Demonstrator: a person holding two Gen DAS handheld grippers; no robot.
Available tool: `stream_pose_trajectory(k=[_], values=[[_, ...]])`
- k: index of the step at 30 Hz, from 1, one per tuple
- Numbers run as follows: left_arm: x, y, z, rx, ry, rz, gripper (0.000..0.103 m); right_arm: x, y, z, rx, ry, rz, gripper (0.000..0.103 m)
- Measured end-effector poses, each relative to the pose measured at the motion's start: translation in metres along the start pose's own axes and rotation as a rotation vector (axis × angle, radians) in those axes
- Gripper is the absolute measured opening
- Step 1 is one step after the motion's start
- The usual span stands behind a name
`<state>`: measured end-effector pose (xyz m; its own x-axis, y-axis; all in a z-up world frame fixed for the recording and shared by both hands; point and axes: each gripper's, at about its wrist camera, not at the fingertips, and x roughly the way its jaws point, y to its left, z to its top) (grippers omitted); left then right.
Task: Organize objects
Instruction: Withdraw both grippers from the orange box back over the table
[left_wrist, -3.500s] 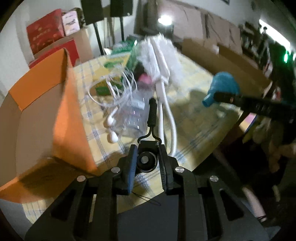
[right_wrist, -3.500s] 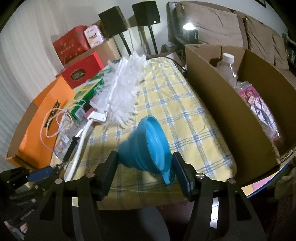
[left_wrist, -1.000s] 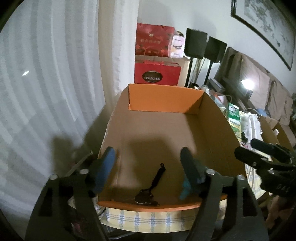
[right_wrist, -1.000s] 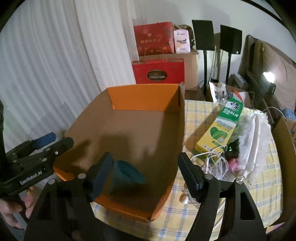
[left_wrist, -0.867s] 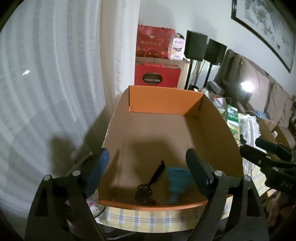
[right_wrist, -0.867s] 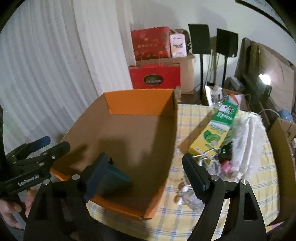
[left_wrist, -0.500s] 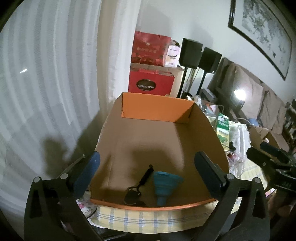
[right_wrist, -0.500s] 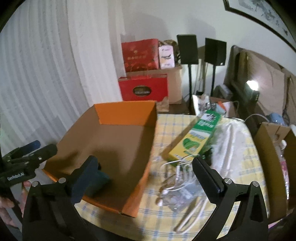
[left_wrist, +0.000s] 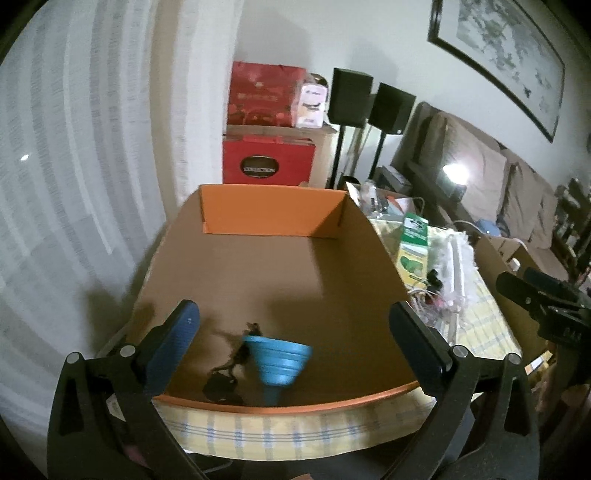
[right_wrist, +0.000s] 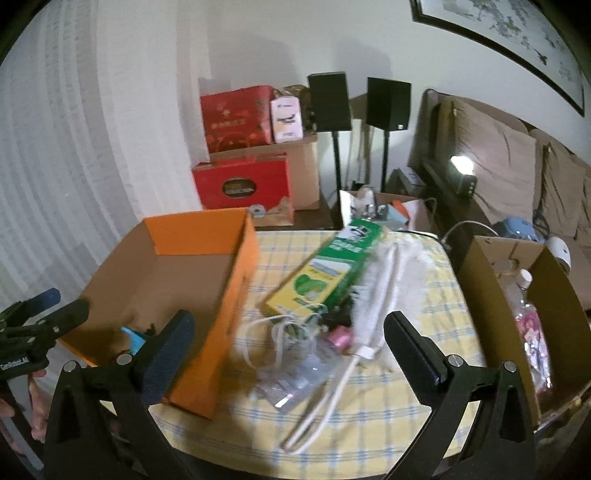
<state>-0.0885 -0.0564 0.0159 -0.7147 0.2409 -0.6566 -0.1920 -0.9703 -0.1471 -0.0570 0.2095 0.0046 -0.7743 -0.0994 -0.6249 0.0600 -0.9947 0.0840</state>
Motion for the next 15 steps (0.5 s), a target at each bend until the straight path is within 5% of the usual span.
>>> stream_pose_trajectory(k=[15], values=[[0.021,-0.039,0.003,0.011,0.033,-0.069,0.102,0.015,-0.038,-0.010,0.038,0.047,-0.014,0.103]])
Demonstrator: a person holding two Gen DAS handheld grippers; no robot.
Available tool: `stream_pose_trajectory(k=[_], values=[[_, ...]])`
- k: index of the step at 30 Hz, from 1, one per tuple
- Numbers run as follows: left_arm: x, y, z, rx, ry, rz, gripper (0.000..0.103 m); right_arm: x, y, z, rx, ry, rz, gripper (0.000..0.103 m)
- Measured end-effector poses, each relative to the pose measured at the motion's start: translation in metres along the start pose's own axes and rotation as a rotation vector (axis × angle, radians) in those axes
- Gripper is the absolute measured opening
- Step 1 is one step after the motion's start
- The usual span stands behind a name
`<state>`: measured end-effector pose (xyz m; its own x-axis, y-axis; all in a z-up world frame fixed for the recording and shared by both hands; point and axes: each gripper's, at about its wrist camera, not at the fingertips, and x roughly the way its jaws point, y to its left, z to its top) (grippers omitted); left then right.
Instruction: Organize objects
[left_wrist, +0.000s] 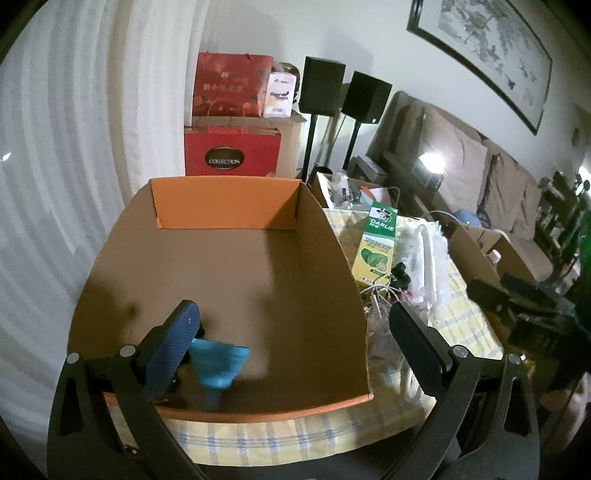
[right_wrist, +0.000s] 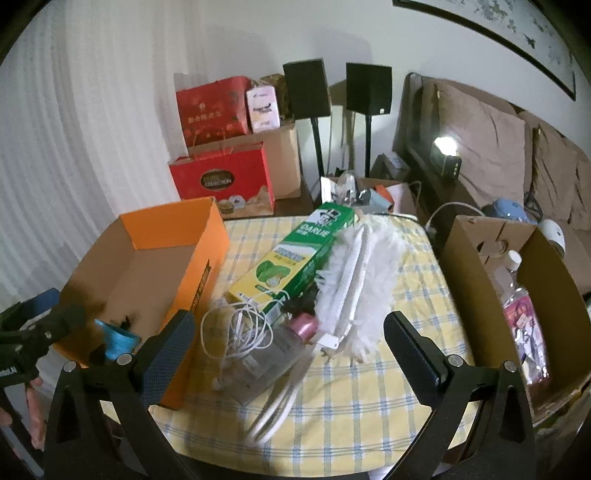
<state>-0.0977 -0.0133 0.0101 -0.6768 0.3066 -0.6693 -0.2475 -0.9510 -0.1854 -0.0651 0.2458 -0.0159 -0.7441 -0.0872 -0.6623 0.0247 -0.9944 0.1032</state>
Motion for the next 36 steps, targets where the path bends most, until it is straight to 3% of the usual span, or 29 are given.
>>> stream_pose_trajectory(k=[20,24,30,36], values=[[0.031,-0.006,0.008,0.017,0.035,-0.016,0.102,0.078,0.017,-0.017,-0.033,0.119,0.047,0.100],[0.037,-0.020,0.013,0.051,0.052,-0.051,0.102,0.065,0.003,-0.019,-0.004,0.104,0.054,0.100],[0.042,-0.057,0.021,0.107,0.079,-0.130,0.102,0.039,-0.035,-0.018,0.062,0.066,0.000,0.100],[0.058,-0.098,0.026,0.181,0.146,-0.128,0.095,0.021,-0.067,-0.016,0.099,0.044,-0.068,0.101]])
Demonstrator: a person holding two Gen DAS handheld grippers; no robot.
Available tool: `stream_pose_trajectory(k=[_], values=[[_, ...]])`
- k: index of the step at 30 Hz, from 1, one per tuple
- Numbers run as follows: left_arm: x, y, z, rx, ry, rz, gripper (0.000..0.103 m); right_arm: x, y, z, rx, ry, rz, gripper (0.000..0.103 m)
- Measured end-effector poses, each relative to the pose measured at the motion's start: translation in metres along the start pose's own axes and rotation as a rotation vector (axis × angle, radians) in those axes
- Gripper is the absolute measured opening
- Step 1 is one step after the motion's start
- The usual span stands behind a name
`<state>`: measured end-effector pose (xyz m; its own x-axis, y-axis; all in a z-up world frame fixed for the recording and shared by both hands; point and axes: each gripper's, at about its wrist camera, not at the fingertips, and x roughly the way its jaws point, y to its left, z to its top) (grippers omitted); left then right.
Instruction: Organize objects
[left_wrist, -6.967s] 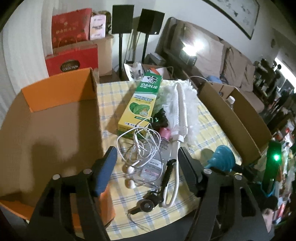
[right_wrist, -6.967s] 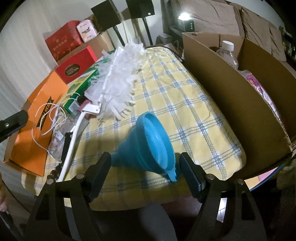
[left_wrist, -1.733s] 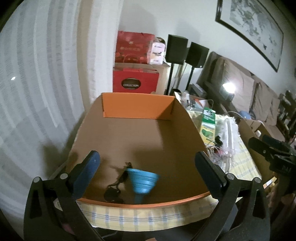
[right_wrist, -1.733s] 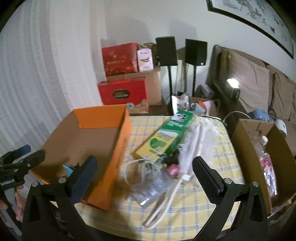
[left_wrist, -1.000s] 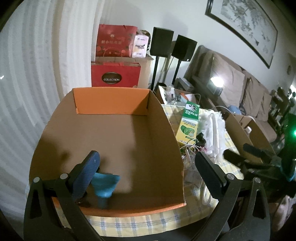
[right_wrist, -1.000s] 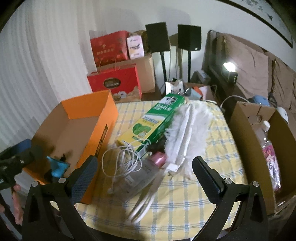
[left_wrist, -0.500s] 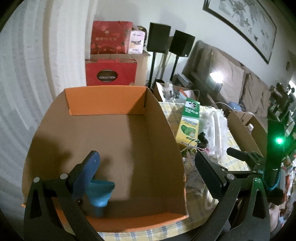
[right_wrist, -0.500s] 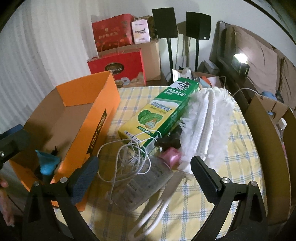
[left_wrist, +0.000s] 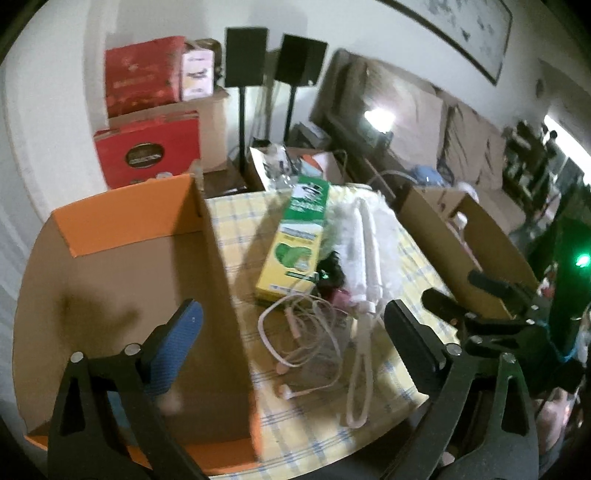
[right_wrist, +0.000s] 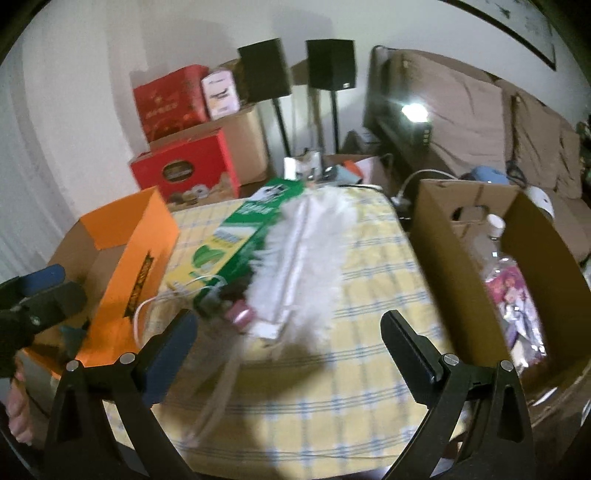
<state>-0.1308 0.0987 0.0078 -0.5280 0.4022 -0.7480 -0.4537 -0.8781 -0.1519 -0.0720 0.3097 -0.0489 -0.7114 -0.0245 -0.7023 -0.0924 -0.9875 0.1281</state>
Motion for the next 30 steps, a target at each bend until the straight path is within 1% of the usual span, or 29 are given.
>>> stream_pose_trajectory(k=[2,4,6,7,8,9,13,16,19,21,25,26,27,28,29,30], values=[[0.008,-0.013,0.004,0.025,0.032,0.002,0.092,-0.005,-0.008,0.000,0.017,-0.006,-0.004,0.101],[0.016,-0.024,0.008,0.050,0.060,0.011,0.087,-0.009,-0.016,-0.001,0.033,-0.016,-0.004,0.101],[0.023,-0.032,0.011,0.067,0.084,0.016,0.074,-0.012,-0.023,-0.001,0.045,-0.020,-0.013,0.101],[0.028,-0.036,0.012,0.080,0.107,0.014,0.071,-0.013,-0.026,-0.002,0.055,-0.023,-0.013,0.101],[0.036,-0.041,0.014,0.090,0.134,0.020,0.062,-0.014,-0.029,-0.002,0.063,-0.023,-0.012,0.101],[0.041,-0.044,0.015,0.094,0.148,0.029,0.057,-0.015,-0.032,-0.003,0.072,-0.023,-0.010,0.101],[0.069,-0.047,0.013,0.096,0.234,0.075,0.058,-0.019,-0.044,-0.007,0.097,-0.025,-0.012,0.101],[0.086,-0.044,0.009,0.091,0.267,0.111,0.058,-0.020,-0.050,-0.009,0.105,-0.026,-0.018,0.101],[0.100,-0.041,0.005,0.080,0.301,0.111,0.058,-0.021,-0.054,-0.010,0.112,-0.026,-0.015,0.101],[0.105,-0.041,0.002,0.079,0.316,0.117,0.058,-0.021,-0.058,-0.011,0.119,-0.023,-0.012,0.101],[0.110,-0.045,-0.001,0.096,0.311,0.157,0.056,-0.018,-0.060,-0.013,0.127,-0.018,-0.001,0.101],[0.111,-0.045,-0.002,0.096,0.307,0.163,0.050,-0.018,-0.059,-0.013,0.124,-0.016,0.002,0.101],[0.111,-0.044,-0.002,0.096,0.308,0.168,0.034,-0.017,-0.059,-0.014,0.123,-0.016,0.004,0.101],[0.113,-0.043,-0.003,0.088,0.320,0.164,0.028,-0.017,-0.058,-0.014,0.121,-0.013,0.006,0.101],[0.114,-0.042,-0.003,0.081,0.326,0.163,0.025,-0.016,-0.057,-0.014,0.119,-0.011,0.009,0.101],[0.116,-0.041,-0.003,0.077,0.331,0.163,0.024,-0.015,-0.056,-0.015,0.119,-0.009,0.013,0.101]])
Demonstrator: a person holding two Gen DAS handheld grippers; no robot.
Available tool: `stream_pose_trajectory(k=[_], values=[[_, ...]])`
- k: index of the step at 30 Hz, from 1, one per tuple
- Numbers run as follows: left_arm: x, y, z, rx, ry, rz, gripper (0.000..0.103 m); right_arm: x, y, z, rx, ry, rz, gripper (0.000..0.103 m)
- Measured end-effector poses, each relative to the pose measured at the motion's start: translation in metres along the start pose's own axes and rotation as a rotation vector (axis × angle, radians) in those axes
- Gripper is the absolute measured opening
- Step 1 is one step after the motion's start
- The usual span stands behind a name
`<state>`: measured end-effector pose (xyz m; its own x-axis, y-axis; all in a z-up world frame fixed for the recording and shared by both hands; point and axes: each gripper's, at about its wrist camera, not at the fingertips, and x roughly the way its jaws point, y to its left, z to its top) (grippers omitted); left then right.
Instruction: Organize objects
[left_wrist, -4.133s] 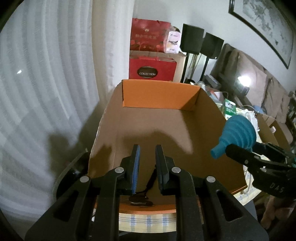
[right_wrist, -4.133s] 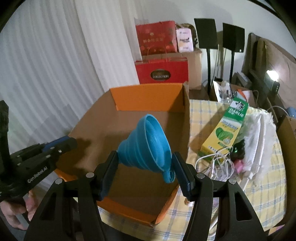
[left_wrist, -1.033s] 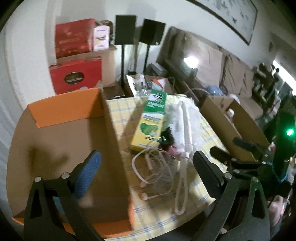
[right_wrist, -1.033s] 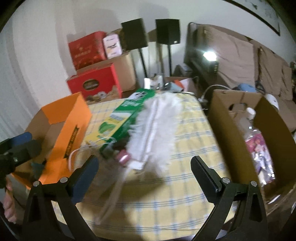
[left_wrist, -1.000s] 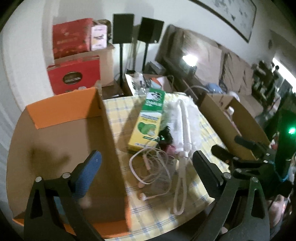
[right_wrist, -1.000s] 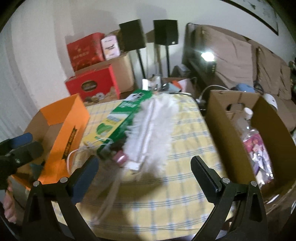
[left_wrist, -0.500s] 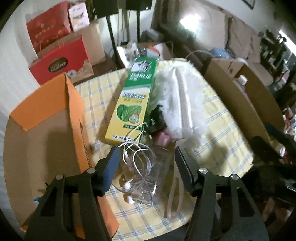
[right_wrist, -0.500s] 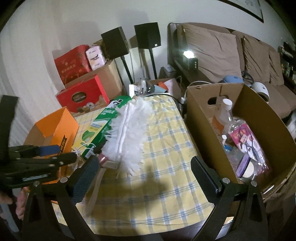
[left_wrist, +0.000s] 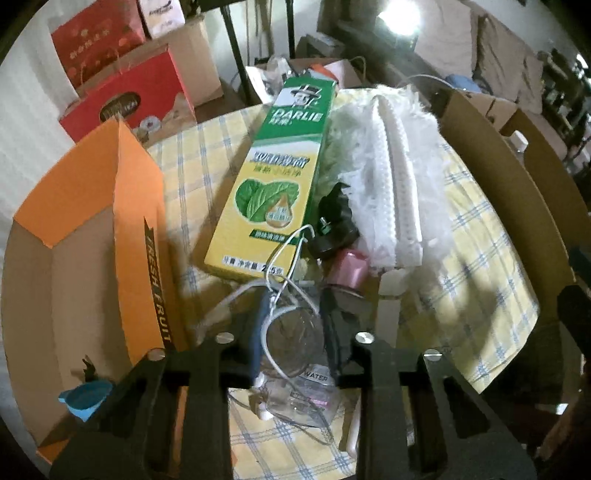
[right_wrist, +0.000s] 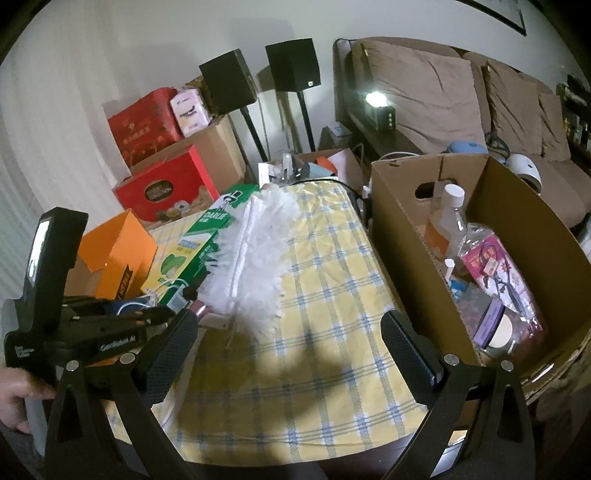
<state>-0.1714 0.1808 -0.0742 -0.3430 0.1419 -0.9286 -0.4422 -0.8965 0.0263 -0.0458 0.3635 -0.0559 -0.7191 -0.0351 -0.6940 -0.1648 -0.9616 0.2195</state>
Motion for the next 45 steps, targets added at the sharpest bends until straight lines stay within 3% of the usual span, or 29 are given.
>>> stream_pose_trajectory(k=[4,8,20,32,41,45], values=[[0.006,-0.002,0.000,0.010,0.010,0.017,0.022,0.002,0.002,-0.002,0.002,0.005,0.012,0.101],[0.005,-0.001,0.002,-0.007,-0.002,-0.005,0.004,0.005,0.003,-0.003,0.010,0.015,0.026,0.101],[-0.085,0.032,-0.001,-0.109,-0.219,-0.178,0.003,0.005,0.002,-0.003,0.027,0.016,0.045,0.101],[-0.161,0.065,-0.009,-0.145,-0.385,-0.230,0.003,0.007,0.017,0.010,-0.020,0.009,0.067,0.096],[-0.181,0.084,-0.022,-0.178,-0.432,-0.237,0.003,0.014,0.033,0.011,-0.044,0.033,0.105,0.084],[-0.185,0.089,-0.029,-0.191,-0.442,-0.246,0.003,0.020,0.042,0.010,-0.058,0.053,0.117,0.069]])
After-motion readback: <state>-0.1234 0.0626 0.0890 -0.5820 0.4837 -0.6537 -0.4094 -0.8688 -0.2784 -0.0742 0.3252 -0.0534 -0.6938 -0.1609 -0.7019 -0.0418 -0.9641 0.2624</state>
